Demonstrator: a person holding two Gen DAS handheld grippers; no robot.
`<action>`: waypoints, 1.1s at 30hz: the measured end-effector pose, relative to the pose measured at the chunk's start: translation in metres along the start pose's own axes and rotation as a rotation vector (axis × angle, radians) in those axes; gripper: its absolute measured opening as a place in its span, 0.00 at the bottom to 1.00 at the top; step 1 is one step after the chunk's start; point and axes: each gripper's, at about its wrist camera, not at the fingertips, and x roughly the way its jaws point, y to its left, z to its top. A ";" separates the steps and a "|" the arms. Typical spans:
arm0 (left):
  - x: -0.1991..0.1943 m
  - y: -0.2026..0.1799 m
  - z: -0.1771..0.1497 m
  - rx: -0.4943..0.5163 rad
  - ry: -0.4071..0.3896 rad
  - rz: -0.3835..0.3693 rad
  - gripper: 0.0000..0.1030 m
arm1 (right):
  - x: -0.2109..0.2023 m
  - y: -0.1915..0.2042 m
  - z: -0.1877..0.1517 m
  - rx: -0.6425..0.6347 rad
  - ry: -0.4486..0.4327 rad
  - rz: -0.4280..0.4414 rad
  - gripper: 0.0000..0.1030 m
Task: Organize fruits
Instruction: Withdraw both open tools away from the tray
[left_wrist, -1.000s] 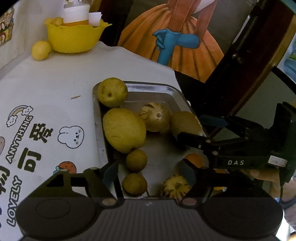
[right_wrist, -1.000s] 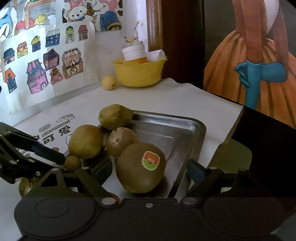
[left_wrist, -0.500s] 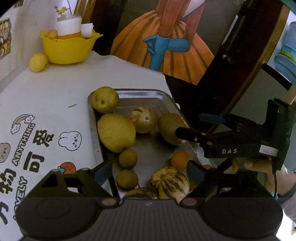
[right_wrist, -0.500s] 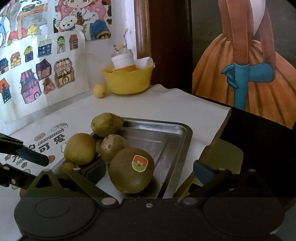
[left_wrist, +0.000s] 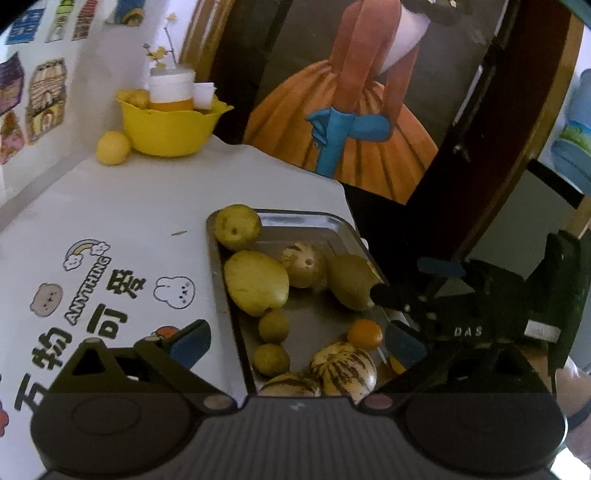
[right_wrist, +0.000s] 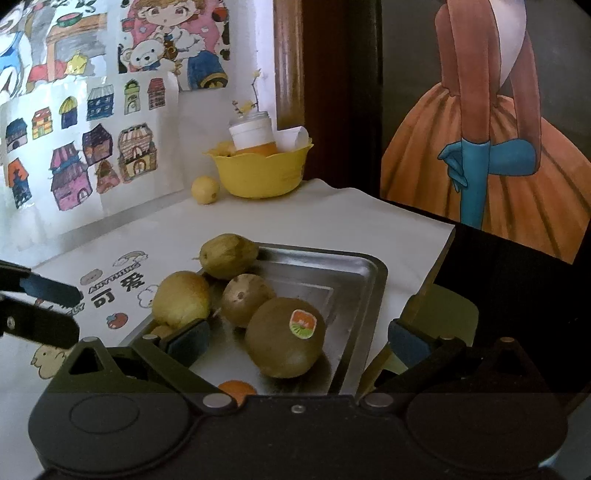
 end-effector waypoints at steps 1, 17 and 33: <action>-0.003 0.001 -0.001 -0.010 -0.004 -0.001 0.99 | -0.002 0.002 0.000 -0.005 -0.001 -0.002 0.99; -0.043 0.009 -0.028 -0.083 -0.106 0.105 0.99 | -0.055 0.038 -0.002 0.000 -0.032 -0.013 0.99; -0.095 0.007 -0.063 -0.039 -0.193 0.173 0.99 | -0.110 0.087 -0.019 -0.015 -0.061 0.019 0.99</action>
